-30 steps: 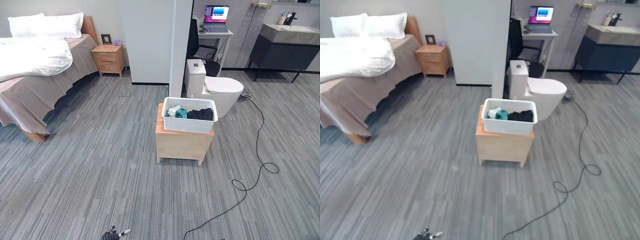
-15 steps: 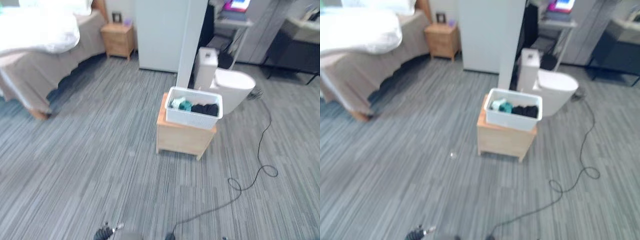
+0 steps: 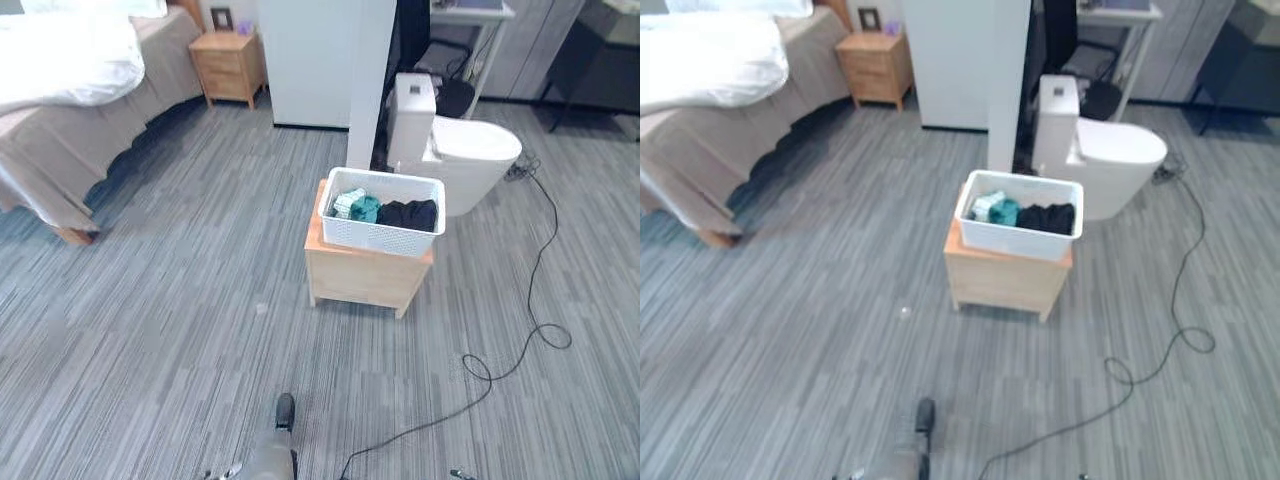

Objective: Grab the laundry basket,head to the washer,open it,put in the laundry and shut it.

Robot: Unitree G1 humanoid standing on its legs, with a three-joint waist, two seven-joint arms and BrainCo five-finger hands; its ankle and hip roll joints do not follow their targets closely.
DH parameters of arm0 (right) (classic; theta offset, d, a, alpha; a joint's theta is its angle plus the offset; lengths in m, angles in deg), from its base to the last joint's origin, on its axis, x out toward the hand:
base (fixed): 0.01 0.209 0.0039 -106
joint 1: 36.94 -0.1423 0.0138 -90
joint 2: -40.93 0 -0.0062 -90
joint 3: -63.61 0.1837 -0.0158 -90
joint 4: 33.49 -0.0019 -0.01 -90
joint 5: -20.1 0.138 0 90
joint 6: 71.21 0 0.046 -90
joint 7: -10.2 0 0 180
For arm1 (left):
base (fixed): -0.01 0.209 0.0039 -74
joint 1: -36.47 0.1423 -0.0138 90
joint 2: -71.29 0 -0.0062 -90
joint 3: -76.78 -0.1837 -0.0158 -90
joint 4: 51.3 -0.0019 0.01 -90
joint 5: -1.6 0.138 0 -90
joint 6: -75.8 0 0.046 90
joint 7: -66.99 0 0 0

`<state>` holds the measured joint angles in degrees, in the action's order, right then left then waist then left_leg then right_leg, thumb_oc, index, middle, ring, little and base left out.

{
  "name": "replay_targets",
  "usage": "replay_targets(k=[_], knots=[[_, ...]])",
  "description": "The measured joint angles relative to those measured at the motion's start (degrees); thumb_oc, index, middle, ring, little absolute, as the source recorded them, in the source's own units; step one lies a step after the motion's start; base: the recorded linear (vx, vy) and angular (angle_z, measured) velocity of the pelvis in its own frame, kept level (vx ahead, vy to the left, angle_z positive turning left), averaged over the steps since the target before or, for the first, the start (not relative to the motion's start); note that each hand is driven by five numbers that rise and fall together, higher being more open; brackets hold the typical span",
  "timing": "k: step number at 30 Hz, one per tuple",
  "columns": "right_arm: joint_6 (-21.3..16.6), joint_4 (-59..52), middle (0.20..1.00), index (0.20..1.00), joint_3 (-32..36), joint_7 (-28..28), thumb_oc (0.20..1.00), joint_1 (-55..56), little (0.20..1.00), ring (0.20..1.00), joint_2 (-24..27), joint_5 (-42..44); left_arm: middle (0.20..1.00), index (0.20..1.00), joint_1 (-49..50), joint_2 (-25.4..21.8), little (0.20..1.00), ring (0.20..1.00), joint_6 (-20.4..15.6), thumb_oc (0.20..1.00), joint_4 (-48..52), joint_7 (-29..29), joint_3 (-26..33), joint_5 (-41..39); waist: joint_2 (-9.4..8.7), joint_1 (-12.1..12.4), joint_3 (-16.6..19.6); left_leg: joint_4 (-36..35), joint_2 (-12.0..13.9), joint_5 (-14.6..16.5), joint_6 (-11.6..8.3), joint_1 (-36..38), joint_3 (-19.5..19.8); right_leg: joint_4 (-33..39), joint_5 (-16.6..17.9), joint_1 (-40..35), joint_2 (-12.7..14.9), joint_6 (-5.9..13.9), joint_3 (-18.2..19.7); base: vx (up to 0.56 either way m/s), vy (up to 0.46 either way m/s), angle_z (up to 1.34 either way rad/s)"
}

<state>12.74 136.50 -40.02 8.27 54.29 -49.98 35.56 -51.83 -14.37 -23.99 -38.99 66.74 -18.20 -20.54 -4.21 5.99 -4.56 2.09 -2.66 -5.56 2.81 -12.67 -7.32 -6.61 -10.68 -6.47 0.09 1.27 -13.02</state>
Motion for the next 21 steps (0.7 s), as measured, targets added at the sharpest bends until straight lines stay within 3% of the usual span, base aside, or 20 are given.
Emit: replay_targets(k=[2, 4, 5, 6, 8, 10, 11, 12, 15, 16, 17, 18, 19, 20, 21], knots=[[-0.01, -3.80, 1.000, 1.000, -0.31, -0.17, 1.000, 2.85, 1.000, 1.000, 2.57, 0.02, 1.000, 1.000, 0.20, -0.07, 1.000, 1.000, -0.09, 1.000, 1.19, -0.03, -0.98, 0.01, 5.54, -0.95, 2.40, -0.38, 0.36, 2.81, 4.96, 4.10, -1.57, -26.81, -0.05, 9.86, -0.26, 2.23, -1.10, 0.29, 0.291, -0.09], [0.03, -6.37, 1.000, 1.000, -1.20, -0.53, 1.000, 4.07, 1.000, 1.000, 0.78, -0.01, 1.000, 1.000, -0.15, -3.90, 1.000, 1.000, -0.20, 1.000, 4.00, 0.06, -1.54, -0.03, 1.57, -3.60, 3.16, 1.73, -4.22, 7.07, 7.07, 5.88, -0.74, -50.18, 0.53, 20.21, 8.91, 3.21, 0.20, 0.52, 0.245, 0.45], [0.07, -7.07, 1.000, 1.000, 0.09, -0.27, 1.000, 3.99, 1.000, 1.000, 1.44, 0.11, 1.000, 1.000, -4.25, -4.87, 1.000, 1.000, -0.22, 1.000, 4.83, 0.08, -5.19, -0.03, 1.38, -4.24, 2.17, 0.12, -7.12, 7.71, 7.06, 9.91, 1.83, -51.80, -0.32, 25.07, 16.71, 2.72, -0.93, 0.62, 0.067, 0.70], [0.08, -7.23, 1.000, 1.000, 1.10, -0.15, 1.000, 3.37, 1.000, 1.000, 2.34, 0.18, 1.000, 1.000, -5.76, -4.50, 1.000, 1.000, -0.33, 1.000, 4.90, 0.07, -5.64, -0.05, 2.86, -4.50, 1.02, -1.51, -6.36, 7.62, 6.96, 12.18, 3.12, -45.69, -1.77, 24.91, 16.84, 1.71, -3.95, 0.38, -0.045, 0.52], [0.05, -8.55, 1.000, 1.000, 1.88, -0.06, 1.000, 2.00, 1.000, 1.000, 3.82, 1.04, 1.000, 1.000, -6.98, -4.05, 1.000, 1.000, -0.96, 1.000, 6.52, 0.15, -5.04, -0.33, 5.91, -4.61, -1.28, -2.29, -4.44, 8.38, 5.07, 15.43, 4.02, -27.64, -1.72, 24.21, 13.36, 1.88, -7.33, 0.20, -0.091, 0.21], [-0.03, -9.60, 1.000, 1.000, 1.93, 0.18, 1.000, 1.77, 1.000, 1.000, 3.42, 1.92, 1.000, 1.000, -6.35, -3.58, 1.000, 1.000, -1.79, 1.000, 7.20, 0.36, -4.45, -0.36, 6.46, -5.13, -1.99, -1.29, -3.70, 10.23, 1.96, 17.96, 4.97, -12.48, 2.65, 25.14, 9.04, 0.81, -9.06, 0.22, -0.108, 0.29], [-0.03, -9.65, 1.000, 1.000, 1.97, 0.36, 1.000, 1.67, 1.000, 1.000, 2.66, 1.99, 1.000, 1.000, -6.11, -3.51, 1.000, 1.000, -1.87, 1.000, 7.19, 0.56, -4.46, -0.35, 5.93, -5.68, -2.23, -1.06, -3.96, 10.56, 1.43, 19.63, 5.12, -7.85, 4.31, 24.93, 7.72, 0.00, -9.64, 0.28, -0.140, 0.46], [0.08, -9.49, 1.000, 1.000, 1.96, 0.31, 1.000, 1.52, 1.000, 1.000, 2.23, 2.01, 1.000, 1.000, -5.66, -3.53, 1.000, 1.000, -1.86, 1.000, 7.12, 0.64, -4.67, -0.35, 5.32, -5.68, -2.54, -1.11, -4.32, 10.81, 1.01, 21.18, 5.08, -7.98, 6.17, 25.42, 7.16, -1.36, -9.72, 0.25, -0.143, 0.50], [0.11, -8.04, 1.000, 1.000, 2.20, 0.40, 1.000, 1.82, 1.000, 1.000, 1.66, 2.05, 1.000, 1.000, -3.27, -3.38, 1.000, 1.000, -1.86, 1.000, 7.07, 1.00, -4.75, -0.34, 3.83, -5.80, -1.97, -1.18, -5.13, 12.21, -1.29, 24.95, 5.33, -4.22, 9.27, 24.18, 4.64, -2.79, -9.61, 0.26, -0.159, 0.54], [0.13, -7.07, 1.000, 1.000, 2.25, 0.42, 1.000, 1.98, 1.000, 1.000, 1.65, 2.02, 1.000, 1.000, -2.37, -3.45, 1.000, 1.000, -1.86, 1.000, 7.12, 1.13, -4.75, -0.31, 2.64, -5.77, -1.45, -1.06, -6.17, 12.51, -1.77, 25.93, 5.49, -3.58, 10.21, 23.36, 4.43, -4.25, -9.51, 0.25, -0.178, 0.81], [0.19, -6.02, 1.000, 1.000, 2.83, 0.53, 1.000, 3.15, 1.000, 1.000, 2.05, 1.92, 1.000, 1.000, -1.20, -2.94, 1.000, 1.000, -1.73, 1.000, 7.06, 1.14, -4.77, -0.28, 1.52, -5.74, -0.89, 0.36, -7.10, 13.68, -3.57, 28.09, 5.88, -1.33, 16.64, 20.78, 4.04, -8.53, -7.27, 0.23, -0.201, 0.55], [0.23, -5.20, 1.000, 1.000, 3.39, 0.59, 1.000, 2.52, 1.000, 1.000, 2.29, 1.88, 1.000, 1.000, 0.33, -1.56, 1.000, 1.000, -1.75, 1.000, 6.97, 1.16, -4.07, -0.17, 1.98, -3.85, -0.98, 7.74, -6.43, 13.46, -6.05, 26.44, 5.39, 3.93, 16.77, 15.37, 3.16, -9.70, -5.77, 0.35, -0.382, 0.26], [0.17, -5.37, 1.000, 1.000, 3.36, 0.51, 1.000, 2.54, 1.000, 1.000, 2.20, 1.85, 1.000, 1.000, 1.14, -1.51, 1.000, 1.000, -1.79, 1.000, 6.95, 1.11, -4.09, -0.06, 1.28, -3.26, -0.83, 8.10, -6.00, 14.95, -5.09, 26.32, 5.02, 6.65, 17.15, 13.14, 2.99, -9.87, -5.37, 0.27, -0.305, -0.01], [-0.07, -5.21, 1.000, 1.000, 3.55, 0.47, 1.000, 2.38, 1.000, 1.000, 1.71, 1.89, 1.000, 1.000, 1.81, -1.72, 1.000, 1.000, -1.82, 1.000, 6.64, 1.13, -3.99, -0.03, 0.77, -3.45, -0.38, 7.08, -3.88, 15.84, -5.08, 25.86, 5.31, 8.53, 17.07, 10.56, 2.69, -9.76, -5.18, 0.25, -0.334, 0.18], [-0.18, -5.23, 1.000, 1.000, 4.28, 0.50, 1.000, 2.03, 1.000, 1.000, 1.10, 1.91, 1.000, 1.000, 1.87, -1.49, 1.000, 1.000, -1.93, 1.000, 6.66, 1.18, -3.01, -0.04, 0.68, -2.88, -0.09, 9.94, 0.97, 16.47, -6.38, 22.18, 5.28, 8.86, 15.62, 8.77, 1.76, -8.93, -5.58, 0.06, -0.165, 0.05]])
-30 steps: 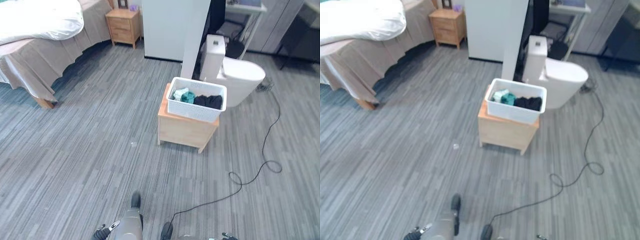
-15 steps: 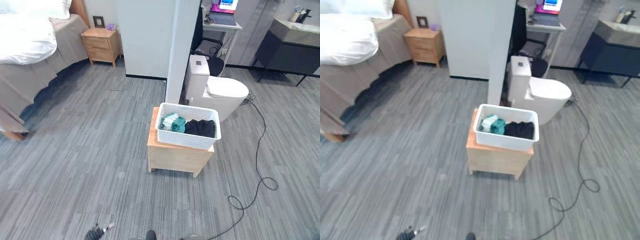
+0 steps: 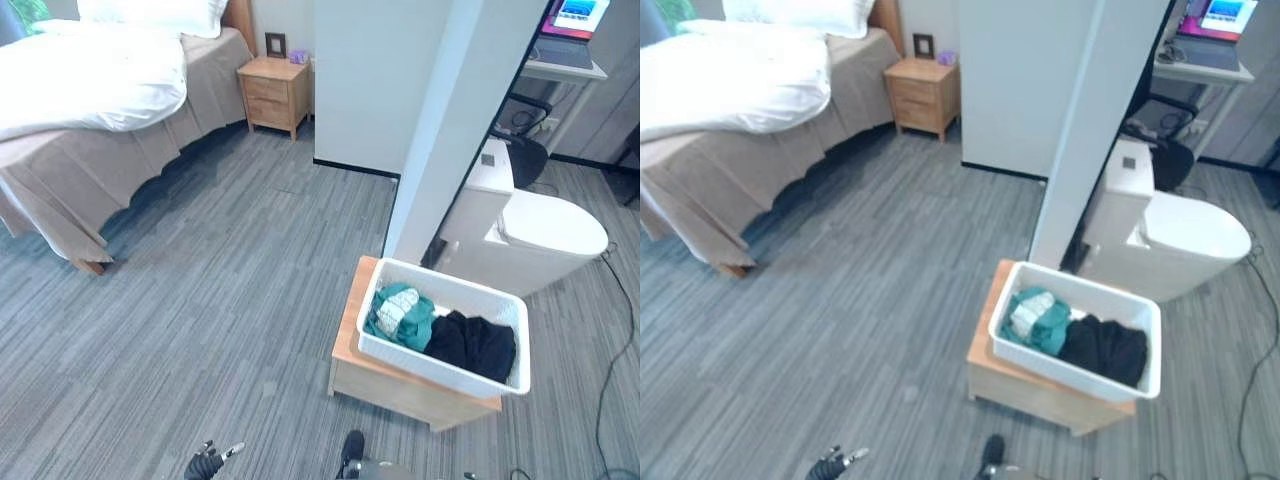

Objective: Grab the laundry basket,head to the washer,open it,put in the laundry and shut it.

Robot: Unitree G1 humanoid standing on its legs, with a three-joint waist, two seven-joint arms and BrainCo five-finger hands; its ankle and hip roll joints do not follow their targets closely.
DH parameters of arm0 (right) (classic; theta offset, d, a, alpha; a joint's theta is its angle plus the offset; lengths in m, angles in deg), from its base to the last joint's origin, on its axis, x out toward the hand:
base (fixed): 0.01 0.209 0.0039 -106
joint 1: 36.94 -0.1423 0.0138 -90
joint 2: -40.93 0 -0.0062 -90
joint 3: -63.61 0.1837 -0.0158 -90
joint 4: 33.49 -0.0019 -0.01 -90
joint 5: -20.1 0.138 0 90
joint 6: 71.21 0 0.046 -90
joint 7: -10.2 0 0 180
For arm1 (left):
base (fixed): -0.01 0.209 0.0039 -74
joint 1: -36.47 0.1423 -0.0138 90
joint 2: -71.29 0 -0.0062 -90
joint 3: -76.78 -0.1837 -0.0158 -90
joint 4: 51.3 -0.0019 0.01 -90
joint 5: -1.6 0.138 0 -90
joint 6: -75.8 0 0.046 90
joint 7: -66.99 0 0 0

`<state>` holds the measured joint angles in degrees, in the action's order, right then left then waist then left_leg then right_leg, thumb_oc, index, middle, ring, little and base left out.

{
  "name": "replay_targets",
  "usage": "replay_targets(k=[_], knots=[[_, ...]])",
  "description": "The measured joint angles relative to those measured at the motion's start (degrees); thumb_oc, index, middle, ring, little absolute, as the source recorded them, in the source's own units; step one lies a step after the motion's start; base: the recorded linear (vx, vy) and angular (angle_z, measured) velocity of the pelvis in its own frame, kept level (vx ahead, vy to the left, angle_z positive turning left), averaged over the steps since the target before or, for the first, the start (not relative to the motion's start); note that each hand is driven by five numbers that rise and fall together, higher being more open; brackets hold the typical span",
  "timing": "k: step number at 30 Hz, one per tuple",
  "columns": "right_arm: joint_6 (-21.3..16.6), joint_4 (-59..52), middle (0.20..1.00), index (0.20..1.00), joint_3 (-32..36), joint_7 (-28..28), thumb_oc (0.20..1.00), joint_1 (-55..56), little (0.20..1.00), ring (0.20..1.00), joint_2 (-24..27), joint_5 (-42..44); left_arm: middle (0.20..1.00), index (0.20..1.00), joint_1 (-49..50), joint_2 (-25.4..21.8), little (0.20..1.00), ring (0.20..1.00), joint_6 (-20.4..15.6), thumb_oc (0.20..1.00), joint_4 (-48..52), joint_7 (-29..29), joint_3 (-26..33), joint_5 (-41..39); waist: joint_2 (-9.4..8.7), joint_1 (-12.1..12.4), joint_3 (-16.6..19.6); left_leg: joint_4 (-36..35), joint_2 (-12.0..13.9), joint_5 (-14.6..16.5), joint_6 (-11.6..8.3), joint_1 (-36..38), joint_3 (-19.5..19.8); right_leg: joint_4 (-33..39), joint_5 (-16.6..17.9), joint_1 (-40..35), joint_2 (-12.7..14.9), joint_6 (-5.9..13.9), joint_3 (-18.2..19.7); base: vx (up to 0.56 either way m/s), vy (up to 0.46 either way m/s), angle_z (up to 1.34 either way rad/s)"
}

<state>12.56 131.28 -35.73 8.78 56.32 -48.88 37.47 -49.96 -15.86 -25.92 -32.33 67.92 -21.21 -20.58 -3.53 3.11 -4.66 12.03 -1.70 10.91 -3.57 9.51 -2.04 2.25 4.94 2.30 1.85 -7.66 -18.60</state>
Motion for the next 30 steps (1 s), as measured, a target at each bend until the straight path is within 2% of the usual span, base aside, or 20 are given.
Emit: replay_targets(k=[1, 2, 3, 4, 5, 7, 8, 10, 13, 15, 16, 17, 18, 19, 20, 23, 24, 26, 28, 30], knots=[[-0.25, -1.54, 1.000, 1.000, 0.17, -0.02, 1.000, -0.28, 1.000, 1.000, 0.10, 0.41, 1.000, 1.000, -0.12, 0.11, 1.000, 1.000, 0.05, 1.000, 0.34, -0.06, 0.13, -0.02, 0.42, 0.09, -0.01, 3.45, 4.45, -0.72, -1.11, -6.52, 1.79, -0.77, -1.38, -0.16, -1.60, 0.33, 0.67, 0.09, -0.347, -0.44], [-0.24, -1.64, 1.000, 1.000, 0.49, 0.09, 1.000, -0.62, 1.000, 1.000, 0.21, 1.58, 1.000, 1.000, -0.79, -0.26, 1.000, 1.000, 0.08, 1.000, 0.30, 0.03, 0.61, -0.48, 0.56, -0.74, -0.06, 12.34, 5.62, -1.66, -2.79, -12.37, 3.42, -2.49, -2.34, 0.06, -3.24, 0.97, 1.20, 0.03, -0.238, -0.39], [-0.40, -1.50, 1.000, 1.000, 3.08, 0.18, 1.000, -0.30, 1.000, 1.000, 0.54, 3.63, 1.000, 1.000, -1.68, -0.10, 1.000, 1.000, 0.09, 1.000, 1.85, 0.12, 1.12, -2.48, 1.24, -1.39, -1.04, 22.94, 5.69, -3.20, -4.93, -19.41, 5.07, -5.66, -4.57, 1.68, -3.53, -0.60, -1.15, 0.08, -0.178, -0.08], [-0.58, -0.32, 1.000, 1.000, 6.66, 0.85, 1.000, -0.66, 1.000, 1.000, 0.47, 5.45, 1.000, 1.000, -3.33, -0.84, 1.000, 1.000, -0.03, 1.000, 5.34, 0.20, 1.01, -4.01, -0.86, -1.17, -3.16, 31.37, 4.60, -5.34, -5.49, -24.00, 5.91, -5.89, -6.26, 0.90, -1.84, 0.05, -1.50, 0.11, 0.049, 0.06], [-0.19, 1.43, 1.000, 1.000, 7.14, 2.46, 1.000, -0.93, 1.000, 1.000, 0.69, 6.76, 1.000, 1.000, -3.20, -1.12, 1.000, 1.000, -0.33, 1.000, 7.77, 0.12, 0.54, -4.77, -1.24, 0.21, -3.42, 25.61, 4.81, -3.88, -3.55, -23.23, 5.82, -5.64, -6.24, 0.61, -1.63, -0.02, -0.26, 0.11, 0.048, -0.22], [-0.28, 4.59, 1.000, 1.000, 11.17, 2.89, 1.000, -1.72, 1.000, 1.000, 3.78, 9.04, 1.000, 1.000, -1.35, -2.62, 1.000, 1.000, 0.12, 1.000, 17.42, -0.13, -3.13, -4.94, -1.56, -0.43, -3.09, 3.88, 4.80, -4.43, -3.29, -22.29, 6.22, -1.93, -5.61, -1.09, -1.97, 1.37, 0.77, 0.12, 0.099, -0.16], [-0.22, 6.37, 1.000, 1.000, 12.63, 4.03, 1.000, -2.41, 1.000, 1.000, 6.72, 9.75, 1.000, 1.000, -1.98, -2.54, 1.000, 1.000, -0.60, 1.000, 20.09, -0.37, -4.08, -4.97, -0.19, -0.37, -4.33, -4.99, 5.31, -7.02, -3.37, -22.24, 6.28, -0.76, -4.79, -1.86, -2.12, 2.45, 0.48, 0.11, 0.119, -0.10], [-0.44, 7.89, 1.000, 1.000, 15.58, 5.16, 1.000, -3.31, 1.000, 1.000, 10.86, 11.45, 1.000, 1.000, -0.83, -2.54, 1.000, 1.000, 0.06, 1.000, 23.89, -0.81, -4.60, -5.99, 2.86, -0.61, -4.48, -11.48, 6.37, -10.12, -2.26, -20.79, 5.88, 1.19, -4.17, -4.51, -3.05, 4.18, 1.65, 0.09, 0.153, -0.53], [-0.84, 9.18, 1.000, 1.000, 18.17, 6.01, 1.000, -3.18, 1.000, 1.000, 14.37, 13.75, 1.000, 1.000, 0.76, -3.10, 1.000, 1.000, 0.29, 1.000, 26.09, -1.84, -6.00, -6.67, 5.43, -0.85, -2.61, -10.31, 5.48, -11.68, -1.65, -18.48, 5.69, 1.84, -4.41, -5.61, -2.45, 5.33, 4.24, 0.09, 0.159, -0.49], [0.29, 10.89, 1.000, 1.000, 20.10, 6.53, 1.000, -3.30, 1.000, 1.000, 15.32, 16.15, 1.000, 1.000, 1.76, -5.13, 1.000, 1.000, 0.45, 1.000, 28.87, -2.47, -6.39, -6.66, 7.21, -1.02, -1.67, -13.49, 4.75, -17.24, 1.22, -14.38, 2.33, 0.85, -5.01, -6.33, -0.90, 8.24, 7.19, -0.07, 0.126, -0.78], [0.44, 10.32, 1.000, 1.000, 20.01, 6.61, 1.000, -5.61, 1.000, 1.000, 15.07, 16.38, 1.000, 1.000, 2.09, -7.08, 1.000, 1.000, 0.67, 1.000, 29.74, -2.43, -6.82, -6.67, 7.11, -0.52, -1.68, -14.80, 4.18, -16.48, 2.40, -12.95, -1.25, -1.60, -5.69, -4.12, 0.67, 9.22, 9.54, -0.12, 0.075, -1.15], [0.40, 9.20, 1.000, 1.000, 19.75, 6.70, 1.000, -7.01, 1.000, 1.000, 14.81, 16.46, 1.000, 1.000, 1.61, -7.73, 1.000, 1.000, 0.88, 1.000, 30.10, -2.40, -6.45, -6.68, 7.13, -0.41, -1.83, -15.32, 4.23, -16.71, 3.04, -12.57, -3.56, -1.95, -6.22, -3.44, 1.65, 9.83, 8.31, -0.07, -0.010, -1.22], [0.44, 9.02, 1.000, 1.000, 18.70, 7.21, 1.000, -8.78, 1.000, 1.000, 14.22, 16.44, 1.000, 1.000, 1.67, -8.64, 1.000, 1.000, 1.08, 1.000, 30.76, -2.39, -5.75, -6.68, 6.78, -0.11, -2.06, -15.13, 4.33, -16.52, 3.34, -12.49, -5.58, -1.91, -6.42, -2.61, 3.06, 10.16, 4.98, -0.01, -0.097, -1.24], [0.89, 8.14, 1.000, 1.000, 17.79, 7.42, 1.000, -10.17, 1.000, 1.000, 13.42, 16.42, 1.000, 1.000, 1.00, -10.44, 1.000, 1.000, 1.59, 1.000, 31.73, -2.33, -5.69, -6.72, 6.24, 1.33, -2.43, -14.52, 4.46, -15.28, 4.22, -11.93, -8.11, -3.60, -5.93, -2.36, 6.87, 11.30, -0.80, -0.02, -0.096, -0.98], [1.17, 7.02, 1.000, 1.000, 17.92, 7.49, 1.000, -9.57, 1.000, 1.000, 13.50, 16.43, 1.000, 1.000, -0.22, -10.69, 1.000, 1.000, 1.92, 1.000, 31.92, -2.27, -5.78, -6.78, 6.27, 0.85, -2.62, -14.58, 4.02, -14.77, 4.29, -11.17, -7.36, -4.66, -4.96, -3.62, 9.51, 12.57, 0.05, -0.01, -0.104, -0.53], [1.48, 5.99, 1.000, 1.000, 18.18, 7.62, 1.000, -7.83, 1.000, 1.000, 12.96, 16.42, 1.000, 1.000, -2.45, -11.29, 1.000, 1.000, 1.71, 1.000, 33.36, -2.20, -5.69, -7.06, 5.90, 0.42, -2.96, -15.63, 4.41, -14.96, 4.05, -9.94, -5.90, -5.20, -5.12, -4.93, 12.17, 15.87, 6.54, -0.02, -0.198, 0.21], [1.85, 2.84, 1.000, 1.000, 19.13, 7.70, 1.000, -6.63, 1.000, 1.000, 12.80, 16.44, 1.000, 1.000, -2.11, -11.88, 1.000, 1.000, 1.64, 1.000, 34.22, -2.18, -5.70, -7.06, 4.79, 0.51, -3.33, -15.95, 3.92, -15.21, 3.54, -9.85, -5.81, -5.14, -4.59, -4.42, 12.27, 17.41, 10.84, -0.02, -0.323, 0.15], [1.61, -0.84, 1.000, 1.000, 19.36, 7.76, 1.000, -5.14, 1.000, 1.000, 12.67, 16.19, 1.000, 1.000, -1.14, -12.34, 1.000, 1.000, 1.86, 1.000, 34.71, -1.88, -5.47, -7.03, 2.71, -0.62, -3.06, -16.79, 3.77, -16.12, 2.24, -9.91, -4.73, -2.89, -4.41, -4.41, 12.28, 17.79, 12.42, -0.03, -0.412, 0.21], [1.99, -15.47, 1.000, 1.000, 20.44, 9.20, 1.000, -0.80, 1.000, 1.000, 14.38, 12.38, 1.000, 1.000, 5.80, -11.38, 1.000, 1.000, 2.24, 1.000, 40.92, -1.92, -3.37, -6.83, 3.92, -1.59, -2.26, -17.11, 7.76, -17.42, -0.64, -9.99, -3.89, 0.48, -4.00, -6.35, 7.83, 16.86, 9.96, -0.03, -0.439, 0.09], [1.94, -24.84, 1.000, 1.000, 22.01, 10.84, 1.000, 2.55, 1.000, 1.000, 16.62, 9.22, 1.000, 1.000, 8.86, -11.36, 1.000, 1.000, 2.73, 1.000, 45.05, -1.93, -3.06, -6.54, 4.91, -1.60, -1.67, -17.21, 11.29, -17.75, -1.55, -9.84, -2.64, 3.21, -3.54, -7.94, 4.10, 14.90, 9.00, -0.02, -0.218, 0.14]])
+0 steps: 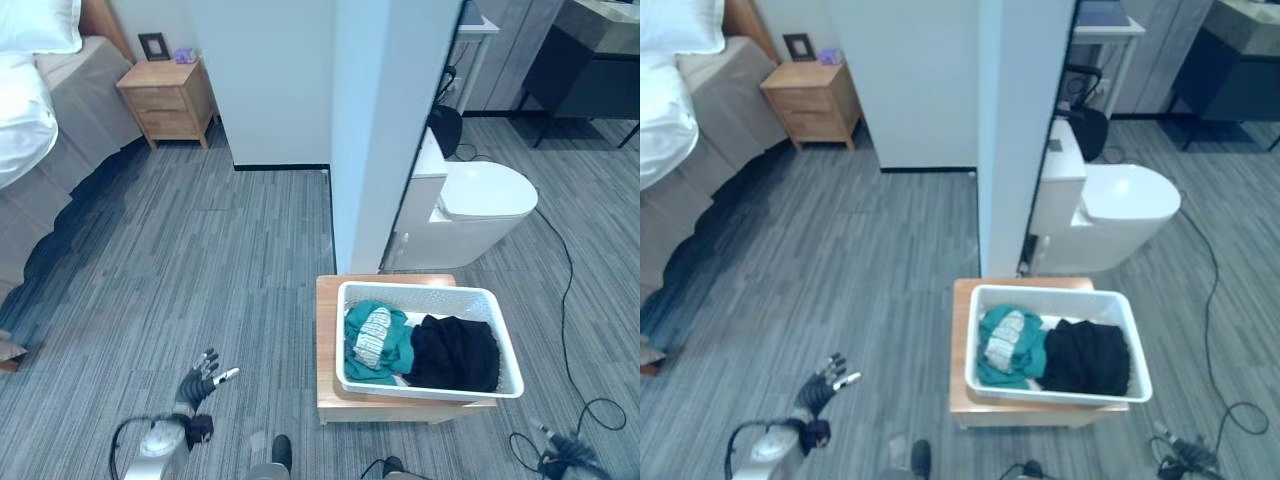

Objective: Grab the laundry basket,head to the washer,open it,put in the laundry and shut it.

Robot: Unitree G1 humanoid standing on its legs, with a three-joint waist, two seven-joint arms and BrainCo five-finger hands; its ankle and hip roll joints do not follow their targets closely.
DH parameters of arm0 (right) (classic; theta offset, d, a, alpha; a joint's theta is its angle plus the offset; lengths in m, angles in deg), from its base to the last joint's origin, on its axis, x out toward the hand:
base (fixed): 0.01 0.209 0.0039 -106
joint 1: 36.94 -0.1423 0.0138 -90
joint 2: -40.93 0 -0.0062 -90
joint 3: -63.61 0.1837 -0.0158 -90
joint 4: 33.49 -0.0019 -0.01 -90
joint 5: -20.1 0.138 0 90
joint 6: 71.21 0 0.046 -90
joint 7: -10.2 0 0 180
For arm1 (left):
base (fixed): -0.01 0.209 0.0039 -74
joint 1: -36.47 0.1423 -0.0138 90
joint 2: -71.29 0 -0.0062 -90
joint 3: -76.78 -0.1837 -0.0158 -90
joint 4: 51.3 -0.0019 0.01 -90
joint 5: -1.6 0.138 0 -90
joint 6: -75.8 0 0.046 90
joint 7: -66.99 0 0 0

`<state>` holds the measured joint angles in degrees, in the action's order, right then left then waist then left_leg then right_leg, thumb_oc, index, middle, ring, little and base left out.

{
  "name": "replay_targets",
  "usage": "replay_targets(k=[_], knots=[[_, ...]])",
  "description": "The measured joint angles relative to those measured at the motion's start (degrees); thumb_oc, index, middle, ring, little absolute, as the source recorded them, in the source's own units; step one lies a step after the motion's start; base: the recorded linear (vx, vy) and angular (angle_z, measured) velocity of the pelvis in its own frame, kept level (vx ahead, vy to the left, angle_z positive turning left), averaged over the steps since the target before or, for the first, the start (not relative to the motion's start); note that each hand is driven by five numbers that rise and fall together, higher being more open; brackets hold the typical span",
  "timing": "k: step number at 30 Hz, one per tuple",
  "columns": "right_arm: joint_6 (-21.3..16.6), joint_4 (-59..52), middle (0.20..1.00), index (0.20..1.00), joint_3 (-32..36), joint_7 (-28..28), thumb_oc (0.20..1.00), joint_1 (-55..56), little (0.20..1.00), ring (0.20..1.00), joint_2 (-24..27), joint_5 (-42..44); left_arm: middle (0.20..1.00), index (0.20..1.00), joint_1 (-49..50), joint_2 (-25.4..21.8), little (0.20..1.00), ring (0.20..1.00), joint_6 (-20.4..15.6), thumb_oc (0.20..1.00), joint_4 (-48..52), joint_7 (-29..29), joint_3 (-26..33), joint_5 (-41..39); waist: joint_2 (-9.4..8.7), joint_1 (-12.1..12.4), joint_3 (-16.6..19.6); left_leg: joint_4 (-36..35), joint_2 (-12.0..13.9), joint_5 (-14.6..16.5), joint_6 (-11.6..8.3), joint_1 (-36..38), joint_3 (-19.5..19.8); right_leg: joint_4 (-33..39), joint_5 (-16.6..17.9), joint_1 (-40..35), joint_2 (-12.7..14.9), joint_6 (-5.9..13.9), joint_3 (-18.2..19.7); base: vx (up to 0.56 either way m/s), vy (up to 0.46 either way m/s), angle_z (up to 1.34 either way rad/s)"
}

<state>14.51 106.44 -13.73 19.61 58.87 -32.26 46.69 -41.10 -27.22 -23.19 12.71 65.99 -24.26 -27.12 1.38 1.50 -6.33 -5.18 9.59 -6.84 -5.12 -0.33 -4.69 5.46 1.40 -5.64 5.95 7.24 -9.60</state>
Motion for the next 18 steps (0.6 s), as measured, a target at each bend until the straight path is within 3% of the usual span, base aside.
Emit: replay_targets(k=[3, 4, 5, 7, 8, 11, 14, 18], knots=[[-0.59, -5.53, 1.000, 1.000, 0.75, 1.95, 1.000, -0.09, 1.000, 1.000, 4.35, -3.17, 1.000, 1.000, 0.66, 0.47, 1.000, 1.000, 1.02, 1.000, 0.73, 0.02, 0.10, 0.25, 1.43, 0.05, 1.14, 0.72, 4.05, -0.42, -0.57, -0.71, 2.53, -0.52, -0.48, -0.38, -4.94, -3.01, -1.60, -0.07, -0.237, 0.18], [-0.15, -9.68, 1.000, 1.000, 2.67, 2.74, 1.000, 1.69, 1.000, 1.000, 4.89, -4.22, 1.000, 1.000, -0.66, 0.58, 1.000, 1.000, 1.83, 1.000, 0.65, 0.17, 0.19, 0.62, 1.55, -0.55, 1.25, 2.20, 4.68, -1.49, -2.12, -2.49, 3.42, -0.08, -0.60, -0.17, -5.44, -3.89, -2.47, -0.09, -0.057, 0.47], [-0.30, -12.48, 1.000, 1.000, 4.31, 3.40, 1.000, 2.14, 1.000, 1.000, 5.05, -5.30, 1.000, 1.000, -2.07, 1.04, 1.000, 1.000, 2.16, 1.000, 0.63, 0.53, 0.39, 0.75, 2.02, -0.53, 1.33, 3.22, 4.78, -3.38, -2.08, -3.55, 3.84, -0.37, -0.46, -0.29, -5.99, -4.98, -3.66, -0.08, -0.050, 0.50], [0.71, -16.58, 1.000, 1.000, 4.46, 4.27, 1.000, 1.55, 1.000, 1.000, 7.20, -6.76, 1.000, 1.000, -5.62, 1.14, 1.000, 1.000, 4.00, 1.000, 0.54, 0.85, -0.28, 2.37, 1.01, -0.59, 0.64, 4.80, 4.49, -6.58, -1.81, -5.78, 3.39, -0.04, -0.52, 0.37, -5.69, -6.25, -4.44, -0.01, 0.054, 0.22], [0.40, -16.88, 1.000, 1.000, 4.38, 4.32, 1.000, -0.06, 1.000, 1.000, 7.84, -7.47, 1.000, 1.000, -6.95, 1.05, 1.000, 1.000, 4.21, 1.000, 0.39, 0.83, -0.73, 2.43, 0.56, -0.56, 0.41, 5.05, 3.67, -6.53, -1.86, -5.58, 3.90, -0.04, -0.27, 0.54, -5.05, -6.59, -4.45, 0.02, 0.101, -0.02], [3.16, -17.52, 1.000, 1.000, 2.14, 3.80, 1.000, -5.05, 1.000, 1.000, 12.06, -10.11, 1.000, 1.000, -12.31, 0.13, 1.000, 1.000, 6.33, 1.000, -0.50, 0.68, -4.80, 2.77, 1.44, -2.20, 0.94, 3.48, 0.83, -4.64, -1.49, -3.58, 1.74, -0.08, -0.08, 1.24, -3.93, -6.51, -5.01, 0.03, 0.066, 0.13], [4.84, -17.29, 1.000, 1.000, 0.09, 2.19, 1.000, -8.32, 1.000, 1.000, 13.77, -12.14, 1.000, 1.000, -15.98, -0.13, 1.000, 1.000, 6.78, 1.000, 0.95, 0.33, -5.98, 2.61, 4.15, -2.57, 0.49, 0.17, 1.12, -1.17, -1.48, -1.68, 0.85, -0.42, 1.22, 2.43, -4.62, -4.95, -4.68, 0.04, 0.134, -0.02], [6.92, -15.91, 1.000, 1.000, -5.55, 0.11, 1.000, -13.36, 1.000, 1.000, 13.71, -14.80, 1.000, 1.000, -17.03, -4.20, 1.000, 1.000, 8.64, 1.000, 3.68, -1.52, -8.97, 2.04, 3.77, -3.23, -0.92, 0.01, -0.98, -0.40, -0.66, -1.80, -0.83, -0.02, 2.05, 3.66, -2.25, -3.40, -3.36, -0.01, 0.108, -0.17]])
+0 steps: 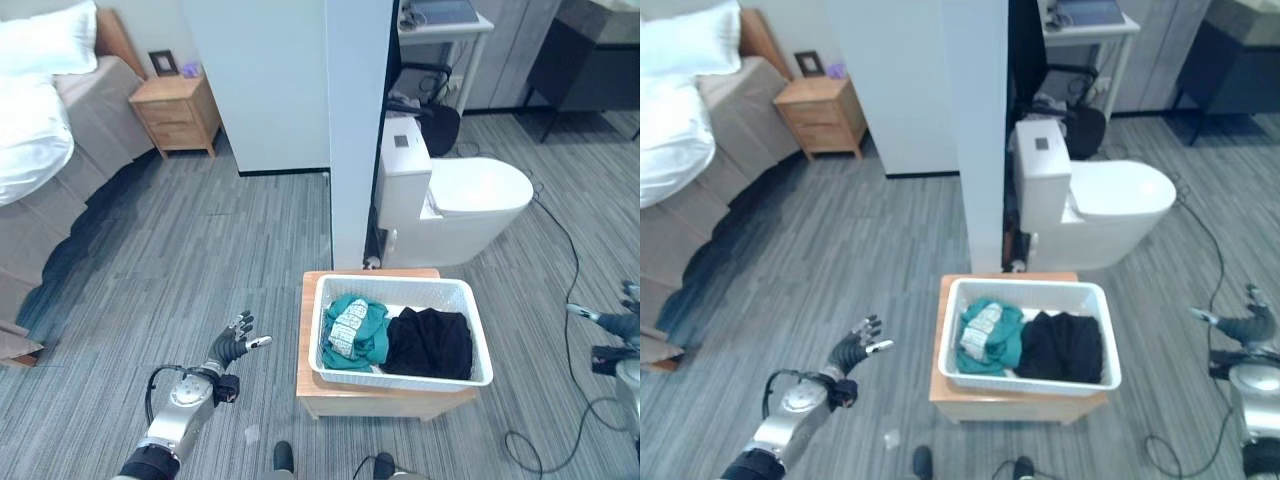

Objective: Grab the laundry basket,head to the washer,open it,put in the laundry and shut it.

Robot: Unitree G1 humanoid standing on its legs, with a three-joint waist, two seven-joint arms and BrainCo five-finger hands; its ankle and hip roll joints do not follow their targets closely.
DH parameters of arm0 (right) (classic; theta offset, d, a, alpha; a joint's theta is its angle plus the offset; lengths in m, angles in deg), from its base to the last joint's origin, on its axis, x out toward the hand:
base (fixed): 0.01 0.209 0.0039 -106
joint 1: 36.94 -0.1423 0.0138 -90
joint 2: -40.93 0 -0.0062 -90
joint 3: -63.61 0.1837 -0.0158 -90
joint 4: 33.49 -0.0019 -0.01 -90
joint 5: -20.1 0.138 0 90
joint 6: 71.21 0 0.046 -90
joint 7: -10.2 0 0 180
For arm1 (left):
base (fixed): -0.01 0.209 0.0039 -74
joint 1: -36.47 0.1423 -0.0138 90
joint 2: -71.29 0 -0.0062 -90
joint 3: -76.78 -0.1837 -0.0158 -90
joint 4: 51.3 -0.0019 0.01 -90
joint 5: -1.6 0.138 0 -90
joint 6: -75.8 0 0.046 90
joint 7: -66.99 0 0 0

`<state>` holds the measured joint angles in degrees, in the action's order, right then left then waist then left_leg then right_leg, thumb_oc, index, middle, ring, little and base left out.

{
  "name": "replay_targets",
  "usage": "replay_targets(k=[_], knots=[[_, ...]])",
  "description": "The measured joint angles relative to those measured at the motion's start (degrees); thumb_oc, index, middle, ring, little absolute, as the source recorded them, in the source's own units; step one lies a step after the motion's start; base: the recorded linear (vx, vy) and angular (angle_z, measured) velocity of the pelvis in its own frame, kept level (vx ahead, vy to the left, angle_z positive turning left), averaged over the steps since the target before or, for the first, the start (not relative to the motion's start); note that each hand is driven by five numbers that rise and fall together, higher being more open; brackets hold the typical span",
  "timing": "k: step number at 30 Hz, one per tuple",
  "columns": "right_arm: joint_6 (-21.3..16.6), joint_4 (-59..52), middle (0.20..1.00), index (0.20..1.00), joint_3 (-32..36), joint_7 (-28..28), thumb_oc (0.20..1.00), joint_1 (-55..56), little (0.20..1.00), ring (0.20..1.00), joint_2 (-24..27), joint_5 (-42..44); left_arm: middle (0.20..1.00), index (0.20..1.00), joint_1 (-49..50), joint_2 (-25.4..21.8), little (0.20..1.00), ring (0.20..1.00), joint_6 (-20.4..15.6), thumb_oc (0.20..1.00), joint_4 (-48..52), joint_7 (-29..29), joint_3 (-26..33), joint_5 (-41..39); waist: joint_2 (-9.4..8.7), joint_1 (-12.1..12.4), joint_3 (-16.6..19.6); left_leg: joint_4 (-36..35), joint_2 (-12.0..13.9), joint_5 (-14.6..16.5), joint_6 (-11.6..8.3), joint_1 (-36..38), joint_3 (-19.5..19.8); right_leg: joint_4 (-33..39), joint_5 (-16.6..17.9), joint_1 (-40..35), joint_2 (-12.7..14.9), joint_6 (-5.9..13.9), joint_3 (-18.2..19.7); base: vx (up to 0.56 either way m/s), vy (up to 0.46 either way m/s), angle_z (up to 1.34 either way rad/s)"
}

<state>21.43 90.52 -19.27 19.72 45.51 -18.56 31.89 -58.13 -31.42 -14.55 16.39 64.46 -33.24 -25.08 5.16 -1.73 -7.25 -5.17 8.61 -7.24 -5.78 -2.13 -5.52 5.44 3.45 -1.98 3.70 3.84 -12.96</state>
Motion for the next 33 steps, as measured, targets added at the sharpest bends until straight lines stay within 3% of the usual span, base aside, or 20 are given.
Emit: replay_targets(k=[2, 3, 7, 10, 12, 16, 21, 27, 33], knots=[[1.33, 8.10, 1.000, 1.000, -6.20, 0.09, 1.000, -10.05, 1.000, 1.000, -0.99, -1.52, 1.000, 1.000, -2.47, -5.99, 1.000, 1.000, 1.36, 1.000, 2.21, -1.08, -8.84, -0.39, -0.02, -0.86, -0.83, -0.01, -0.78, 0.44, 0.65, -0.13, -1.47, -0.27, 0.28, 1.12, 0.92, 0.66, 1.64, -0.07, 0.056, -0.24], [1.53, 9.39, 1.000, 1.000, -7.48, -0.08, 1.000, -12.84, 1.000, 1.000, -1.42, -1.70, 1.000, 1.000, -3.59, -6.35, 1.000, 1.000, 1.89, 1.000, 2.38, -2.57, -10.41, -0.42, 0.56, -0.94, -1.16, 0.00, -1.32, 0.47, 0.87, -0.77, -1.80, -0.04, 0.68, 1.67, 1.40, 0.93, 1.85, -0.06, 0.034, -0.26], [2.02, 14.45, 1.000, 1.000, -10.90, 0.06, 1.000, -18.94, 1.000, 1.000, -4.09, -1.85, 1.000, 1.000, -7.91, -1.79, 1.000, 1.000, 2.67, 1.000, -2.48, -3.17, -10.70, -0.43, 1.59, -1.39, -2.66, 0.03, -2.29, -0.30, 1.61, -2.89, -1.87, -0.50, 1.76, 4.03, 2.27, 1.42, 2.17, -0.12, 0.029, -0.04], [2.22, 17.15, 1.000, 1.000, -16.90, 0.17, 1.000, -26.37, 1.000, 1.000, -7.51, -1.39, 1.000, 1.000, -15.76, 0.50, 1.000, 1.000, 2.90, 1.000, -18.57, -2.54, -12.29, 0.61, 1.08, -2.50, -3.95, 0.03, -2.01, -0.76, 1.87, -5.01, -3.93, -0.52, 3.09, 7.15, 1.84, 1.36, 4.09, -0.10, 0.007, -0.31], [2.22, 19.36, 1.000, 1.000, -19.26, 0.08, 1.000, -29.44, 1.000, 1.000, -9.80, -1.31, 1.000, 1.000, -26.37, 8.32, 1.000, 1.000, 2.70, 1.000, -44.80, -0.48, -12.12, 3.54, 0.38, -2.61, -4.57, 0.03, -1.89, -0.75, 1.86, -4.90, -4.68, -0.51, 3.20, 7.51, 1.74, 1.38, 4.73, -0.05, -0.001, -0.18], [2.02, 20.42, 1.000, 1.000, -20.13, 0.15, 1.000, -31.11, 1.000, 1.000, -12.00, -0.44, 1.000, 1.000, -33.93, 11.50, 1.000, 1.000, 3.13, 1.000, -58.99, 1.28, -12.23, 8.36, -1.73, -4.00, -6.34, 0.01, -1.17, -0.73, 1.83, -5.02, -5.42, -0.50, 3.25, 8.18, 1.16, 1.15, 5.37, -0.03, -0.021, -0.12], [1.32, 17.54, 1.000, 1.000, -21.22, -0.01, 1.000, -30.96, 1.000, 1.000, -12.08, 0.90, 1.000, 1.000, -39.83, 10.87, 1.000, 1.000, 3.04, 1.000, -60.00, 2.32, -11.61, 13.90, -1.74, -5.48, -6.59, -0.03, -0.37, -0.71, 1.82, -4.76, -6.33, -0.51, 3.37, 8.42, 0.26, 0.98, 6.15, 0.01, -0.033, -0.10], [0.22, 13.97, 1.000, 1.000, -20.46, -0.81, 1.000, -28.15, 1.000, 1.000, -10.23, 0.90, 1.000, 1.000, -41.28, 10.94, 1.000, 1.000, 2.89, 1.000, -58.53, 2.44, -11.37, 14.28, -0.91, -5.46, -7.04, -0.05, 0.11, -0.63, 1.72, -3.85, -6.50, -0.49, 3.18, 7.67, -0.06, 0.88, 6.28, 0.04, -0.025, -0.03], [-0.39, 10.78, 1.000, 1.000, -13.88, -1.00, 1.000, -20.15, 1.000, 1.000, -8.45, 0.91, 1.000, 1.000, -40.54, 11.16, 1.000, 1.000, 2.67, 1.000, -56.46, 2.41, -11.77, 14.44, 0.69, -5.39, -7.83, -0.07, -0.17, -0.61, 1.72, -2.92, -6.15, -0.35, 3.00, 6.40, 0.26, 0.74, 5.96, 0.02, -0.011, 0.02]])
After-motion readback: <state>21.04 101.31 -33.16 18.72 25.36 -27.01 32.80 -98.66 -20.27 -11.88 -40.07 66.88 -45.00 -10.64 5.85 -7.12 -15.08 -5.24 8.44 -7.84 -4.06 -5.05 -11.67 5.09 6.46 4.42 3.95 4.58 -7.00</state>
